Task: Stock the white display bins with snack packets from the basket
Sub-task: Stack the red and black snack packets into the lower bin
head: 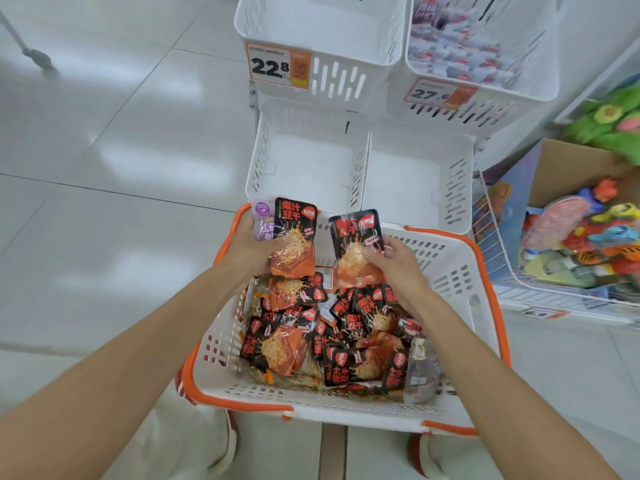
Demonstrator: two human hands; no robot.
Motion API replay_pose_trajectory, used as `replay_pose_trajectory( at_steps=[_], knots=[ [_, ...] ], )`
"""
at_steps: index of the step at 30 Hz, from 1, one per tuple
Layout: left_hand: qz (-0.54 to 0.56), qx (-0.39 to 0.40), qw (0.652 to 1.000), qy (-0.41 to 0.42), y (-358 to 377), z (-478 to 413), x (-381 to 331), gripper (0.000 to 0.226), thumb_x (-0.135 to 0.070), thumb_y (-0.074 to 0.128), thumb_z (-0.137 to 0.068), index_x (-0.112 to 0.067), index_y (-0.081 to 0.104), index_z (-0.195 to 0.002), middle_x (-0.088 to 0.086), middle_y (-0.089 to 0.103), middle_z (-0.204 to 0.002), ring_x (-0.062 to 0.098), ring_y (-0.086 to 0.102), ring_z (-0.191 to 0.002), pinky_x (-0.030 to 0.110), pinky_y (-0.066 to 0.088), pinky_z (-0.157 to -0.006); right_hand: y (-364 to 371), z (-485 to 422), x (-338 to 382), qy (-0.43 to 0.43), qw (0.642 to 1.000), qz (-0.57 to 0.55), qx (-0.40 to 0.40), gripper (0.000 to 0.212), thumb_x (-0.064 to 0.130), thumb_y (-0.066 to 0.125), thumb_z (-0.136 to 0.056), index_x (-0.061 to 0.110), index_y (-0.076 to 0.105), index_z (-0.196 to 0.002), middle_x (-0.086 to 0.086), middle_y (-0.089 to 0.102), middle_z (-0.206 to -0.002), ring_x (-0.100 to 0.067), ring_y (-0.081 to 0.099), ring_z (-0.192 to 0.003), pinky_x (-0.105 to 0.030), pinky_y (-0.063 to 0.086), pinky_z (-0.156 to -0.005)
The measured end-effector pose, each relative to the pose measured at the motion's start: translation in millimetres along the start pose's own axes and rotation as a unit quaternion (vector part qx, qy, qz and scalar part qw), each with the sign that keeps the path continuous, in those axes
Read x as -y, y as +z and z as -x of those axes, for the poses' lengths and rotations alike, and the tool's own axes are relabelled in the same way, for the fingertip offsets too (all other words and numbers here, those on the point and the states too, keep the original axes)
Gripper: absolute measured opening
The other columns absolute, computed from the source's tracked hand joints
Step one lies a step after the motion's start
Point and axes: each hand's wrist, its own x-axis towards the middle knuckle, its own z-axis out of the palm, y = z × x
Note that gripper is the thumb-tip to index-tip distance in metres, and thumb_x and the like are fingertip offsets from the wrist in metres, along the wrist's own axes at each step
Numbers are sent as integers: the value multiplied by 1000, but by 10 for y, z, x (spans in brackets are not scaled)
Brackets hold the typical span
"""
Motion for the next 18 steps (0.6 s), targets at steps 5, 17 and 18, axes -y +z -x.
replay_pose_trajectory(
  at_steps=[5, 17, 18],
  knots=[
    [1, 60, 998, -26, 330, 53, -126, 80, -32, 77, -81, -27, 31, -146, 6, 70, -115, 25, 67, -98, 42, 58, -79, 178, 112, 448, 100, 967, -218, 83, 27, 11, 58, -95, -1, 57, -118, -16, 67, -110, -27, 63, -101, -48, 50, -98],
    [-12, 94, 995, -10, 722, -136, -461, 65, 4, 74, -79, -22, 44, -130, 8, 71, -109, 21, 71, -88, 31, 57, -66, -78, 22, 706, 40, 981, -186, 35, 57, 1, 69, -86, 13, 40, -133, -14, 65, -108, -20, 65, -84, -34, 55, -71],
    [-14, 94, 995, -10, 743, -194, -475, 68, 5, 74, -78, -22, 44, -133, 9, 70, -111, 22, 71, -91, 31, 56, -67, -139, -45, 751, 32, 985, -166, 41, 60, 3, 70, -85, 16, 38, -135, -13, 66, -108, -21, 65, -87, -35, 54, -76]
  ],
)
